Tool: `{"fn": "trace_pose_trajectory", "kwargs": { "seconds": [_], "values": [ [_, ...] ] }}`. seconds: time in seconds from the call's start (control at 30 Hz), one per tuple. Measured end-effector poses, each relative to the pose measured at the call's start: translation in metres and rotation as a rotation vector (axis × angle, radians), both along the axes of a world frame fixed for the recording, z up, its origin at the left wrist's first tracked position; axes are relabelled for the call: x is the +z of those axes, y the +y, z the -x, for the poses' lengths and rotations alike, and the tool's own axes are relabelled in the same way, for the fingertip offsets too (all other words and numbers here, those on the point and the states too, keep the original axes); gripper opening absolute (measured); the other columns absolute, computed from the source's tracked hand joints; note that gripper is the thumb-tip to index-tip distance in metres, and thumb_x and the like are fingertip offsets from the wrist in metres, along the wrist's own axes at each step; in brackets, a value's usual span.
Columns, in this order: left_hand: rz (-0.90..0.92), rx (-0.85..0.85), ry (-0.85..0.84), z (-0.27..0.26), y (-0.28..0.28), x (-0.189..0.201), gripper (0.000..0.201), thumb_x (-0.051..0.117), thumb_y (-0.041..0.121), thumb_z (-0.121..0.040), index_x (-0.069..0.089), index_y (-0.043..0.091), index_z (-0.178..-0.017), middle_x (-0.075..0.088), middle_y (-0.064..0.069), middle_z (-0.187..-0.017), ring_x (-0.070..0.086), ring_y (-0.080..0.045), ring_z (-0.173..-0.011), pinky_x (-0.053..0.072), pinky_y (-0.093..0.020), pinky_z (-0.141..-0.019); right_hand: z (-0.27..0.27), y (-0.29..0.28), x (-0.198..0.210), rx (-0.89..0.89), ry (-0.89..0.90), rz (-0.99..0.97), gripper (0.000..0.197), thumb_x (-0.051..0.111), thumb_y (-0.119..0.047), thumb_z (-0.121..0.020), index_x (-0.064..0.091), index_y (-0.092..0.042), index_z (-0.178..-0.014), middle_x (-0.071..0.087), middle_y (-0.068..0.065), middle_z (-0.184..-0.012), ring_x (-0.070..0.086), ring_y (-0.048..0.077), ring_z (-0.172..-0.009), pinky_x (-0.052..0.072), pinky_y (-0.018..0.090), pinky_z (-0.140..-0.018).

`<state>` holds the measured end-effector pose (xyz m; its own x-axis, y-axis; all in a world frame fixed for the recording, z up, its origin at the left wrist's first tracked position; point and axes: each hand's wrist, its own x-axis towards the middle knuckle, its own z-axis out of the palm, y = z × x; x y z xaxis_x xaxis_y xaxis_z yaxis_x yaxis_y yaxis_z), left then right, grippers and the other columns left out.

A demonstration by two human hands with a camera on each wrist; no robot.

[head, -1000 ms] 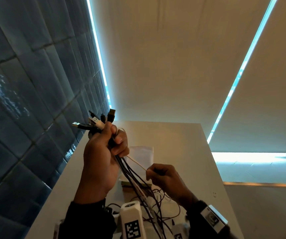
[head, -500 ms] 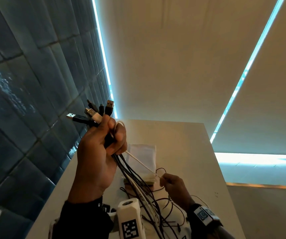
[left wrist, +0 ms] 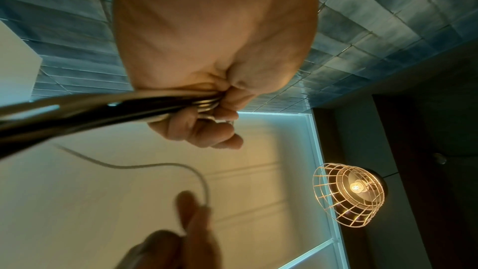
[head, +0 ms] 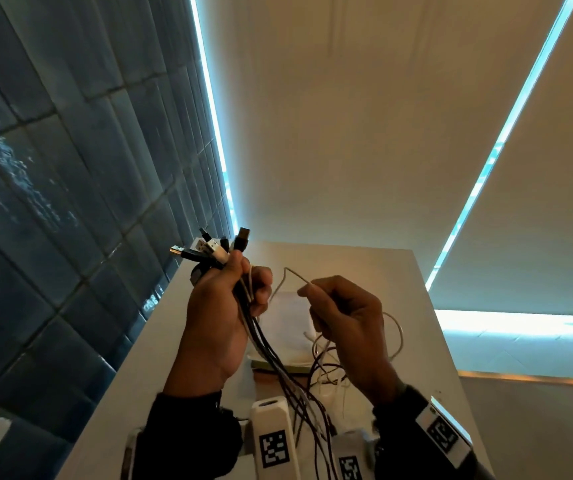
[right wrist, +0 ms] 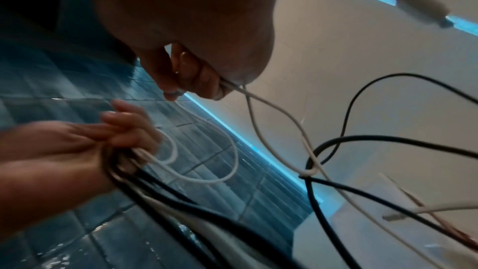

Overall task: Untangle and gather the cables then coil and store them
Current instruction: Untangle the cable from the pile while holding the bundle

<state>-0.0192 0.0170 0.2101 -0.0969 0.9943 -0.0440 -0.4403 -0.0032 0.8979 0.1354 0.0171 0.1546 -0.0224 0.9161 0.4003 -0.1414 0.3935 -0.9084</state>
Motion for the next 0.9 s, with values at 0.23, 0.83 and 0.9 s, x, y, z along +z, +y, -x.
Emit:
{"fn": "trace_pose_trajectory", "kwargs": {
  "seconds": [0.23, 0.83, 0.9],
  "values": [
    [0.081, -0.079, -0.012, -0.004, -0.004, -0.001, 0.029, 0.036, 0.026, -0.100, 0.049, 0.013, -0.078, 0.071, -0.012, -0.076, 0.063, -0.021, -0.068, 0.045, -0.037, -0.071, 0.007, -0.010, 0.004, 0.206, -0.008, -0.094, 0.021, 0.057, -0.024, -0.092, 0.070, -0.008, -0.088, 0.051, -0.001, -0.059, 0.043, 0.010, -0.052, 0.038, 0.017, -0.053],
    [-0.138, -0.130, -0.272, 0.010, -0.002, -0.005, 0.031, 0.035, 0.024, -0.100, 0.043, 0.017, -0.071, 0.030, 0.007, -0.057, 0.023, -0.006, -0.047, 0.017, -0.025, -0.051, -0.031, 0.025, -0.136, 0.142, -0.221, 0.381, 0.029, 0.050, 0.003, -0.094, 0.059, -0.006, -0.069, 0.038, -0.008, -0.052, 0.032, 0.008, -0.048, 0.026, 0.018, -0.047],
    [-0.152, -0.127, -0.266, 0.010, -0.003, -0.004, 0.031, 0.035, 0.024, -0.100, 0.043, 0.016, -0.071, 0.029, 0.007, -0.055, 0.023, -0.006, -0.046, 0.016, -0.025, -0.051, -0.032, 0.026, -0.137, 0.149, -0.231, 0.390, 0.028, 0.049, 0.008, -0.091, 0.058, -0.003, -0.068, 0.041, -0.005, -0.053, 0.033, 0.009, -0.050, 0.027, 0.017, -0.047]
  ]
}}
